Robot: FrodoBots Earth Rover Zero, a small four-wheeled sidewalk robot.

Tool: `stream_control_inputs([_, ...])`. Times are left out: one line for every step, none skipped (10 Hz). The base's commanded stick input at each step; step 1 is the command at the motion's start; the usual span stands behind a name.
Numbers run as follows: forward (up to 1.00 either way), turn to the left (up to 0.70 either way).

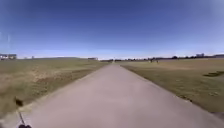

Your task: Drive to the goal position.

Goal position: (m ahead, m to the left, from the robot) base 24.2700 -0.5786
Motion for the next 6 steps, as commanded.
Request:
stream_control_inputs([1.0, 0.0])
stream_control_inputs([1.0, 0.0])
stream_control_inputs([1.0, 0.0])
stream_control_inputs([1.0, 0.0])
stream_control_inputs([1.0, 0.0])
stream_control_inputs([1.0, 0.0])
